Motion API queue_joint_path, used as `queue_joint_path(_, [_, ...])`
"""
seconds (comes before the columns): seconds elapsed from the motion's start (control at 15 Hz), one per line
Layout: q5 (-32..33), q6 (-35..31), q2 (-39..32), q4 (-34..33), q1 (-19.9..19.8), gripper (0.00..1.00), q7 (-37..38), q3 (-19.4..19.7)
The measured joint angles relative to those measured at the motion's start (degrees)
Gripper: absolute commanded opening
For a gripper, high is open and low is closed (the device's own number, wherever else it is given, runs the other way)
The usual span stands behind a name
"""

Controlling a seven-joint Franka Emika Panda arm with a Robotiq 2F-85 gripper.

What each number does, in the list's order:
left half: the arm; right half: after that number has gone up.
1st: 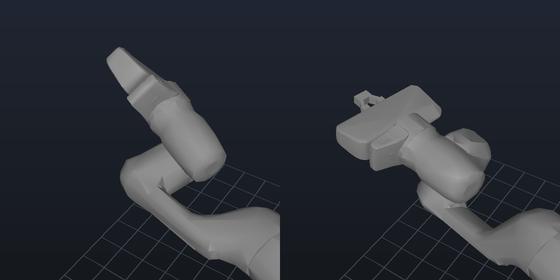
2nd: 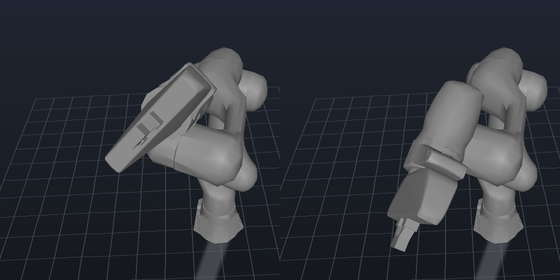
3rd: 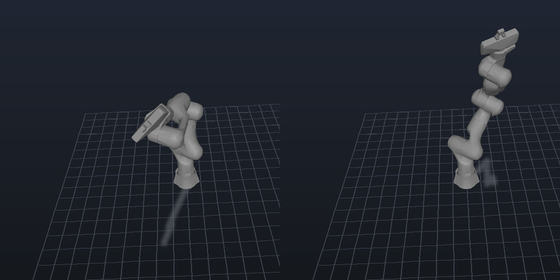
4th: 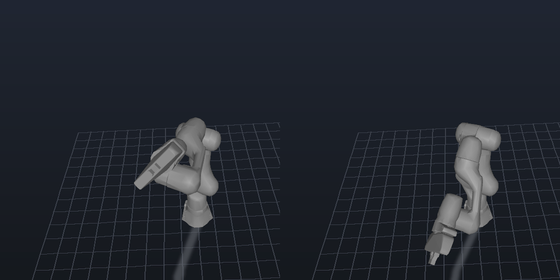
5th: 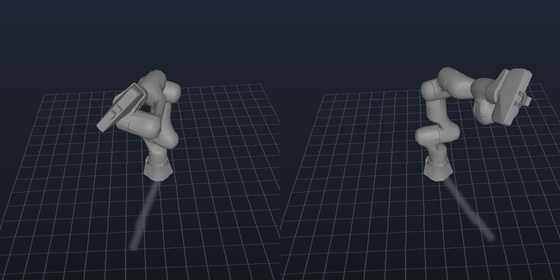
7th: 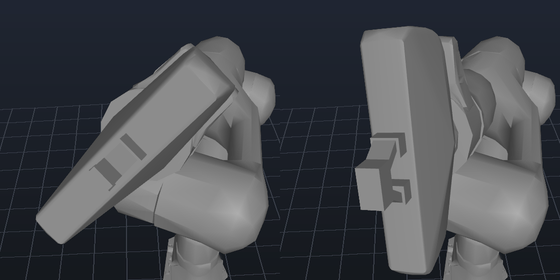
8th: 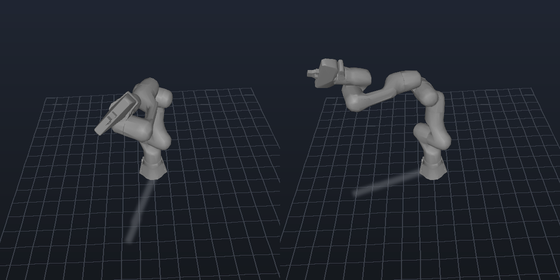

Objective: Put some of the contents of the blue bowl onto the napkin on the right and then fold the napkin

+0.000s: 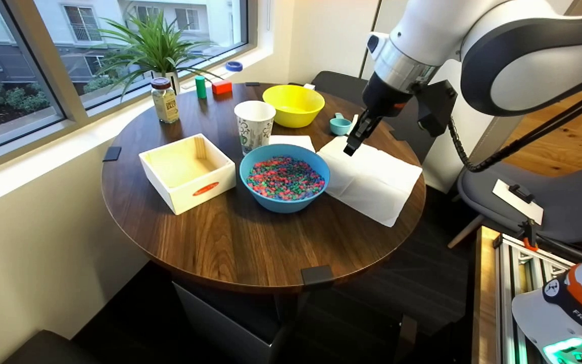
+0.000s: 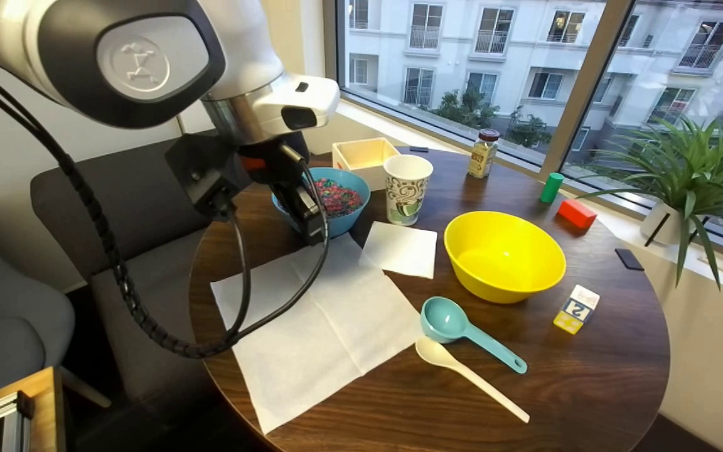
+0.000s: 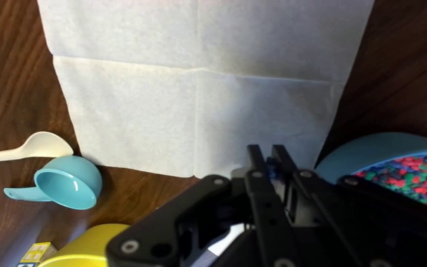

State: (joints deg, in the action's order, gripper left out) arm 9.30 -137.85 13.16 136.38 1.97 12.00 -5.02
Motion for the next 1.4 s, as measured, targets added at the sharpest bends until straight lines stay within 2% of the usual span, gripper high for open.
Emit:
queue_joint_path(1.0, [0.0, -1.9, -0.2, 5.9, -2.0, 0.03, -3.1, 2.1])
queue_joint_path(1.13, [0.0, -2.7, -0.2, 6.4, -2.2, 0.14, -3.1, 2.2])
queue_joint_path(1.2, [0.0, -3.2, -0.2, 6.6, -2.3, 0.15, -3.2, 2.3])
queue_joint_path(1.27, [0.0, -3.8, -0.2, 6.7, -2.5, 0.21, -3.2, 2.4])
queue_joint_path(1.4, [0.0, -5.0, -0.3, 6.8, -2.9, 0.45, -3.3, 2.4])
